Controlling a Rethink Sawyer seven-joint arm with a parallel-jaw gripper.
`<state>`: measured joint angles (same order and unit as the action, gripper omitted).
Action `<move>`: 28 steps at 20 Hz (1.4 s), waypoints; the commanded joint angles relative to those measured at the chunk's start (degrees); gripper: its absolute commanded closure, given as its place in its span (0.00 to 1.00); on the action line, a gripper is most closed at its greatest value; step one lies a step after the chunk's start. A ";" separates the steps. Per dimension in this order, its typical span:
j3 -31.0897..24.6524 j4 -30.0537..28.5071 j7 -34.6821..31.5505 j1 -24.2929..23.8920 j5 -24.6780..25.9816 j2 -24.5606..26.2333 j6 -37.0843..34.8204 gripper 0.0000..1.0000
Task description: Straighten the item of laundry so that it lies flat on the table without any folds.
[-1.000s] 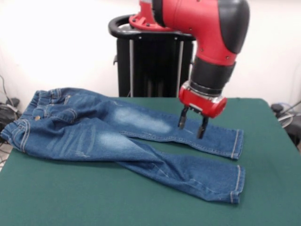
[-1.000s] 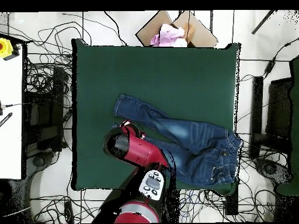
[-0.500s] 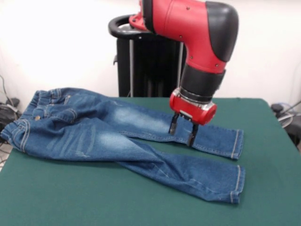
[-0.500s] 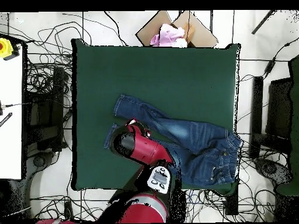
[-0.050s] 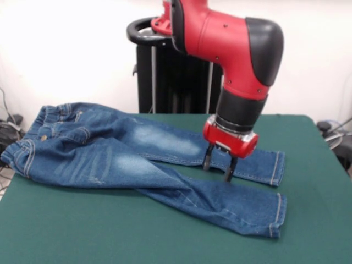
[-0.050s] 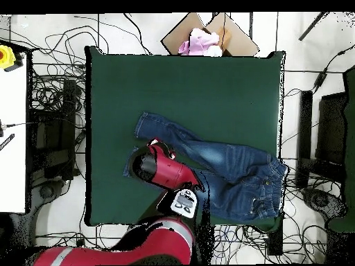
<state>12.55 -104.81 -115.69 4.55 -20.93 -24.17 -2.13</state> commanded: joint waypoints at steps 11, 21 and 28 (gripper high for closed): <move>-7.13 8.14 -9.14 1.36 -3.16 5.24 1.15 0.00; -0.01 16.53 -6.36 4.71 -0.36 8.98 -21.68 1.00; 0.91 20.47 -8.46 6.33 0.83 8.76 -31.79 1.00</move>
<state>15.46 -90.95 -115.69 9.49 -20.88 -17.44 -26.19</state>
